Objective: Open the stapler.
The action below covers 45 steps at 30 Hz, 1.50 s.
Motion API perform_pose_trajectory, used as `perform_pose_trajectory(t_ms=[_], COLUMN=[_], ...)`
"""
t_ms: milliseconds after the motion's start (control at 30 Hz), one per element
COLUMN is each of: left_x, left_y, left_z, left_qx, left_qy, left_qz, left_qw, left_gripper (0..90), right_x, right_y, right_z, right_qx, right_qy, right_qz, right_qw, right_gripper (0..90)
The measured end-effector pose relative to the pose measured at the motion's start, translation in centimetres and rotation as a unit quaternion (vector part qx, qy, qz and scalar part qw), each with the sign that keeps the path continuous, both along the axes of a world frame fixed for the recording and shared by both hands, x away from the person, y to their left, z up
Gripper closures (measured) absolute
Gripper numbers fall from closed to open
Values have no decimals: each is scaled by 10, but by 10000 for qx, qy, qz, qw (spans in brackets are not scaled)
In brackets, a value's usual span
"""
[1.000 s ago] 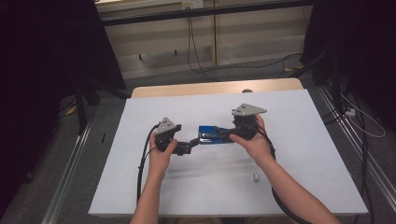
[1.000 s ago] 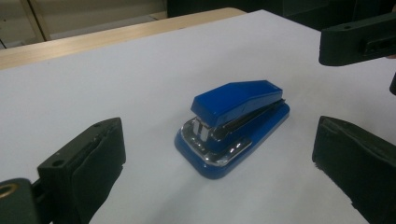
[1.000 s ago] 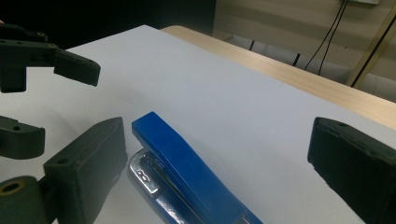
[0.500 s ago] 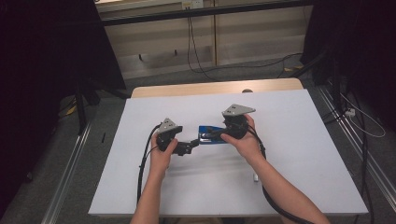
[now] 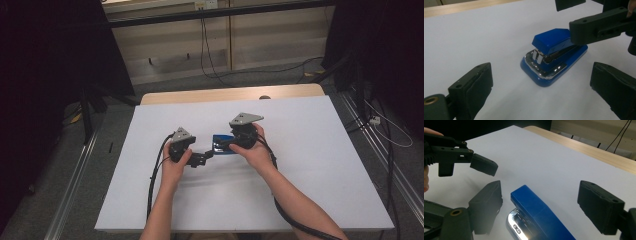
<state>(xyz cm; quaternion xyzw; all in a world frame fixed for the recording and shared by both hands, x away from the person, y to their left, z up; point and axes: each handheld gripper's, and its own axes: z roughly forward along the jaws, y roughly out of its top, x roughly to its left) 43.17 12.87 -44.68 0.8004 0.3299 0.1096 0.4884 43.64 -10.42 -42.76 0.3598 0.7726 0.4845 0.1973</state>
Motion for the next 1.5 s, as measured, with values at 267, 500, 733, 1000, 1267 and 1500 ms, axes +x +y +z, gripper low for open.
perform_pose_trajectory(t_ms=[267, 500, 733, 1000, 1267, 1500], left_x=[1, 1, 2, 3, 3, 6], left_y=[0, 0, 1, 1, 1, -3], left_z=[-1, -2, -2, -4, -5, -6], left_qx=[6, 77, 31, 52, 26, -106], left_qy=[33, 69, 104, 119, 148, 1], left_qz=[38, 21, 59, 40, 77, 115], left_qw=[10000, 9999, 9999, 9999, 9999, 9999], left_gripper=[49, 49, 49, 49, 49, 55], right_x=[5, 14, 18, 20, 21, 22], right_y=[8, 15, 22, 20, 21, 13], right_z=[-3, -7, -21, -22, -15, -4], right_qx=[16, -60, -312, -466, -665, -473], right_qy=[48, 130, 268, 161, -2, -55], right_qz=[75, 198, 273, 466, 805, 904], right_qw=[10000, 9997, 9988, 9977, 9945, 9948], right_gripper=[239, 301, 306, 452, 521, 561])
